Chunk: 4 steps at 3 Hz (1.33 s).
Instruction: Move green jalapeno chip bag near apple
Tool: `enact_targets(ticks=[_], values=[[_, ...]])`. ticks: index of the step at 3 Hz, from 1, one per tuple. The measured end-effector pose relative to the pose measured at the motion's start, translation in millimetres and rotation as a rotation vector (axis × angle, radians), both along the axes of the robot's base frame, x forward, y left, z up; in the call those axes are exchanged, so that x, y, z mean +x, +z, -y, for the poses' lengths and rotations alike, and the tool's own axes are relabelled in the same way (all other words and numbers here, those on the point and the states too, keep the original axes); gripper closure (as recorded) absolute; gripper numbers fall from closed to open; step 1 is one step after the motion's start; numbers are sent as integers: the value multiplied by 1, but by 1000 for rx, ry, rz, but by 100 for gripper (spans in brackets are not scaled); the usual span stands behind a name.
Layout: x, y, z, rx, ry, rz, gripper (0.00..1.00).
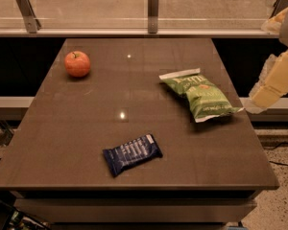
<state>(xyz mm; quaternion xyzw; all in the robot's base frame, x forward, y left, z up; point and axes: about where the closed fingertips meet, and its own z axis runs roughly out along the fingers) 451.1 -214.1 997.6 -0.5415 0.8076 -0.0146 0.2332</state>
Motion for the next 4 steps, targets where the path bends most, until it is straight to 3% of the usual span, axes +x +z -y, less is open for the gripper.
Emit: enact_targets(ticks=[2,4], values=[[17,-13,-3,247,-208,-66,0],[43,-41,-13,354,-403,-163,0]])
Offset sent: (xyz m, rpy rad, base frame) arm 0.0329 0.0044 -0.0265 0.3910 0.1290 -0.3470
